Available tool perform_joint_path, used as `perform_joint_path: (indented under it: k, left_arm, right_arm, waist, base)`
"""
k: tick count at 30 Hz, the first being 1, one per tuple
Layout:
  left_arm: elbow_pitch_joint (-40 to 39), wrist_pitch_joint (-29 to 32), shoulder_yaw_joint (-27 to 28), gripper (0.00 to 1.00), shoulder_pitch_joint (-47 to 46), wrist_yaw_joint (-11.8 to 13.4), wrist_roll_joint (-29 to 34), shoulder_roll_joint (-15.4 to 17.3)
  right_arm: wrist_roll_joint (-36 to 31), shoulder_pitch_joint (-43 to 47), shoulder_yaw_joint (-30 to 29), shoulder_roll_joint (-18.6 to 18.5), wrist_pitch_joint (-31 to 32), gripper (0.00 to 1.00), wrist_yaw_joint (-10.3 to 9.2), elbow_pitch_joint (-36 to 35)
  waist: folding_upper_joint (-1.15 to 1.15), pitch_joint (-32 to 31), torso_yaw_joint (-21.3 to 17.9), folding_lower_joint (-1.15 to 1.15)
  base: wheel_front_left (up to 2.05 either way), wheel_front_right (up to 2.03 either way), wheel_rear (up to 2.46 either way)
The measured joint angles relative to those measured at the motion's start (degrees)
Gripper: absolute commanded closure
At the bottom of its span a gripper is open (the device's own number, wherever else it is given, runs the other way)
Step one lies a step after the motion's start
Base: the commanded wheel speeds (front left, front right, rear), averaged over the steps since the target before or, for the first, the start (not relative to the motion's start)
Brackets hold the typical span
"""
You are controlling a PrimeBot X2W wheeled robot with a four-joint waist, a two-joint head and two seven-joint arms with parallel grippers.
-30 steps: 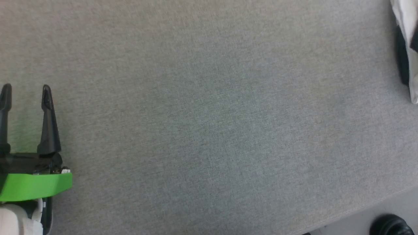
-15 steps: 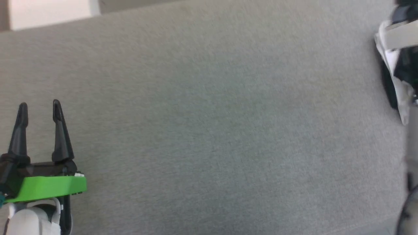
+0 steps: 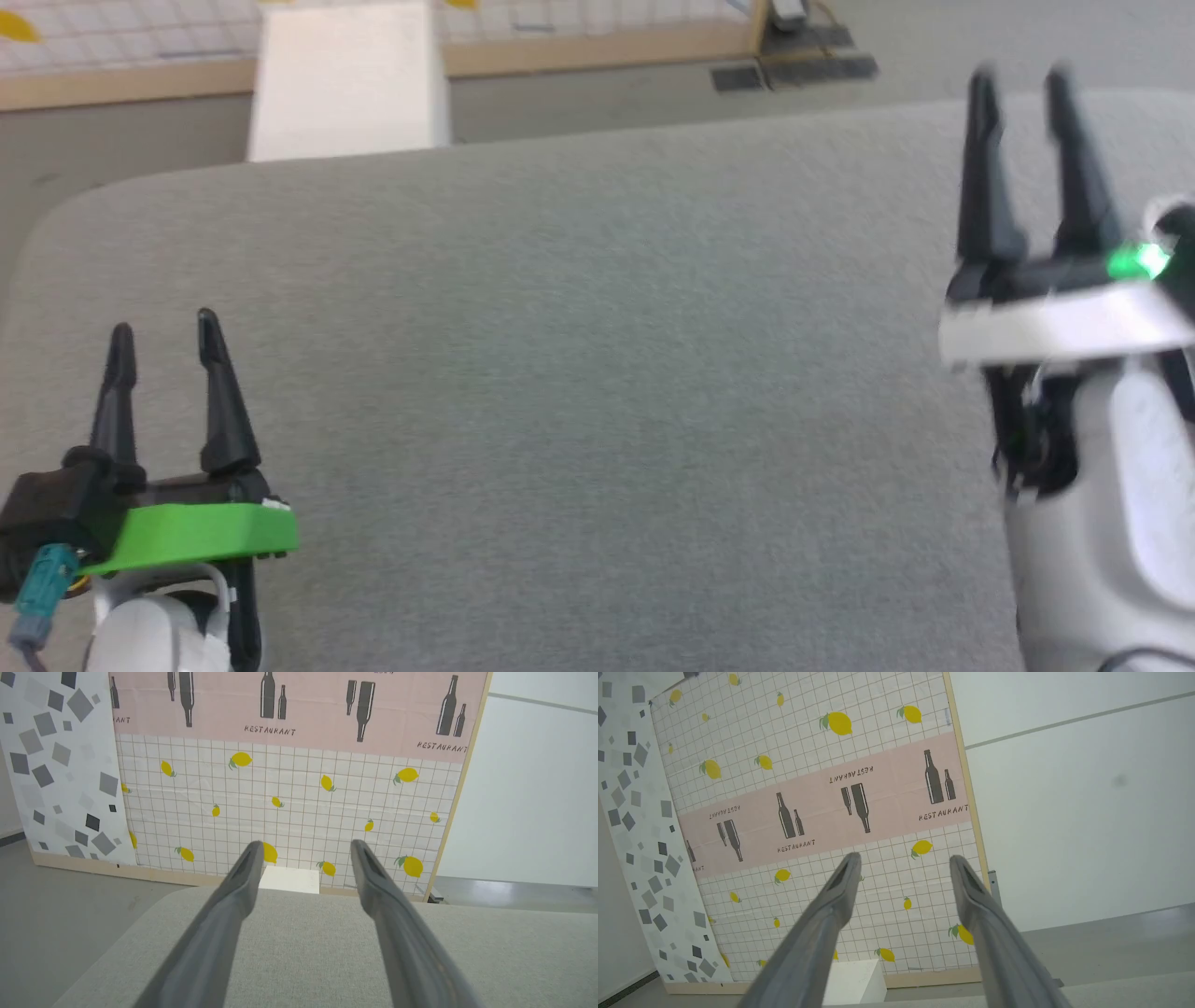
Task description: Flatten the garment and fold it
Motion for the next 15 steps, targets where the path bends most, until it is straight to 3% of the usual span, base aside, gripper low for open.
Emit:
perform_joint_path:
  k: [7, 15]
  left_arm:
    - [5.38, -0.04, -3.14, 0.0, -0.02, 1.41, 2.14, -1.22]
    - [10.5, 0.38, -6.54, 0.0, 1.26, 1.45, 3.74, -1.83]
  right_arm:
    - [-0.21, 12.93, -0.92, 0.19, -1.25, 0.0, 0.0, 3.0]
    - [-3.38, 19.98, -1.11, 0.16, -1.26, 0.0, 0.0, 2.49]
  waist:
    - [0.0, -4.98, 4.51, 0.0]
    - [0.0, -7.66, 5.87, 0.0]
  base:
    - [0.0, 0.0, 0.0]
    - [0.0, 0.0, 0.0]
